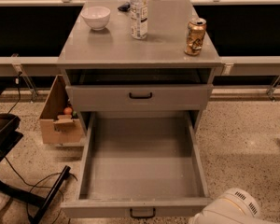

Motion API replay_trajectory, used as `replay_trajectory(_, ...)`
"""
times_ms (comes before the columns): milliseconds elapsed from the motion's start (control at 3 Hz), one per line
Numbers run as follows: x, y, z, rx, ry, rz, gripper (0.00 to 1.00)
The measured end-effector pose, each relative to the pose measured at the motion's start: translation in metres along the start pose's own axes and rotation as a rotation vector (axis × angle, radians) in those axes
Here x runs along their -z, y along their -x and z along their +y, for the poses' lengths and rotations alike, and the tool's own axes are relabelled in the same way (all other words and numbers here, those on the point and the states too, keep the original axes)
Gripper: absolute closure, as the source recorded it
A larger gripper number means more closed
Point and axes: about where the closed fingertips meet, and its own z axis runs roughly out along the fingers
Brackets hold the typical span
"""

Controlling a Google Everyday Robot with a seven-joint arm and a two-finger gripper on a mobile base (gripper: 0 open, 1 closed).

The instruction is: Close middle drawer

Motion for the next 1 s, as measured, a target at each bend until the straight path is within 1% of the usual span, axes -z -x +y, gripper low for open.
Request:
replay_trajectory(333,-0.054,-0.016,-0.023,-0.012,-0.002,-0.023,0.48)
replay_trajectory(667,-0.088,-0.020,-0.050,-0.011,-0.044,-0.058,0.81)
replay_trajectory(1000,-0.112,-0.013,-0.076,-0.044,-0.077,-0.101,1.00)
